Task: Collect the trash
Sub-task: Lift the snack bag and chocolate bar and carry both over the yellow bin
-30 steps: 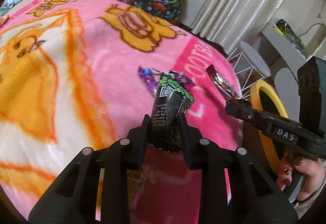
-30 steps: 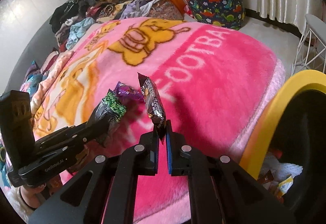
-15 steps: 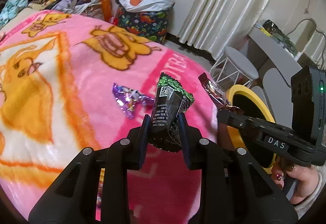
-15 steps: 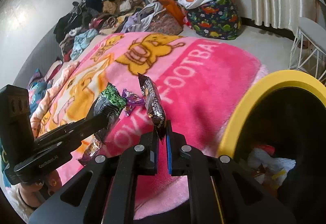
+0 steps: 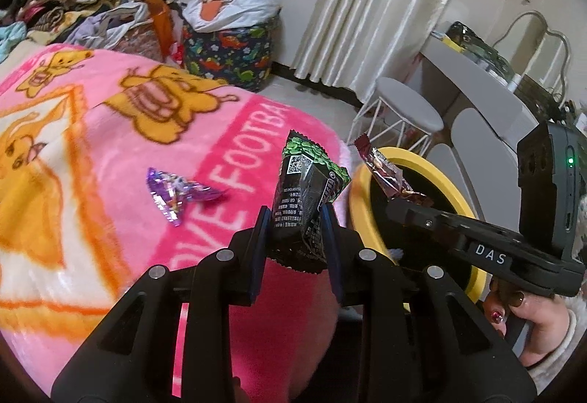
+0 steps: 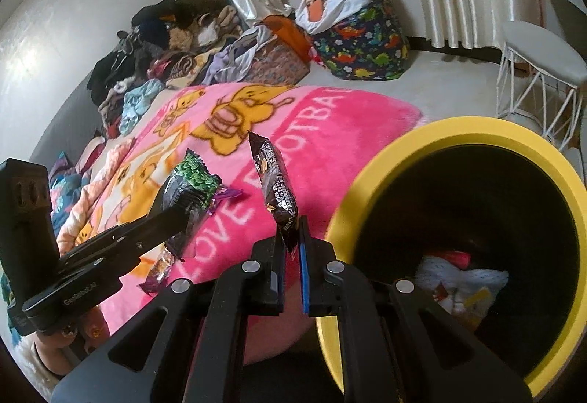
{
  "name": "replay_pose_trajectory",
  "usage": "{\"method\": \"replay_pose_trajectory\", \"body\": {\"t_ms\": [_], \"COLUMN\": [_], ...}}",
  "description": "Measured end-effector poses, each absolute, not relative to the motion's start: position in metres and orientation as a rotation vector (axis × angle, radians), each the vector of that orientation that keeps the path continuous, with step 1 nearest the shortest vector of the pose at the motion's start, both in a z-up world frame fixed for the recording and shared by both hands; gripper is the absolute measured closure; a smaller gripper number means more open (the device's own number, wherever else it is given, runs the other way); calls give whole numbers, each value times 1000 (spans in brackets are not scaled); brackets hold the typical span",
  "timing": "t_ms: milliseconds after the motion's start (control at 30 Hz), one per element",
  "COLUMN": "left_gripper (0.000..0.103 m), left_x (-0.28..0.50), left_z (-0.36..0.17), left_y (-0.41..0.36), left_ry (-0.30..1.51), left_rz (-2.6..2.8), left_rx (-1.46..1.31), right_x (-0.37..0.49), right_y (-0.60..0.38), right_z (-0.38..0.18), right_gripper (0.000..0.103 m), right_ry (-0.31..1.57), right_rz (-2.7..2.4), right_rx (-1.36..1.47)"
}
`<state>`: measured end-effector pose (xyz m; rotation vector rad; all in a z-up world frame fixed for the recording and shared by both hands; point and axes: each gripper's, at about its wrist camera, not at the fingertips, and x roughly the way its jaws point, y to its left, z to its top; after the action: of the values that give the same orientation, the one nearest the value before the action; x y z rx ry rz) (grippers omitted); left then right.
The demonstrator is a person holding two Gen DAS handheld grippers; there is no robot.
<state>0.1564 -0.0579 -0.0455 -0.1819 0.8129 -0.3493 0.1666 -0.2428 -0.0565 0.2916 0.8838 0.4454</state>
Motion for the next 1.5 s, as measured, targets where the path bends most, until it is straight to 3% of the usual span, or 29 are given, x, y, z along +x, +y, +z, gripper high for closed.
{"method": "replay_pose_trajectory", "body": {"t_ms": [1500], "left_gripper": [82], "left_x": [139], "left_z": [-46], "left_y": [-186], "left_ry": [844], "left_rz": [-580], "left_rx": [9], "right_x": [130], "right_y": [-383], "right_z": [-66], "right_gripper": [97], "right_ry": [819], "right_rz": [199], "right_rx": [497]}}
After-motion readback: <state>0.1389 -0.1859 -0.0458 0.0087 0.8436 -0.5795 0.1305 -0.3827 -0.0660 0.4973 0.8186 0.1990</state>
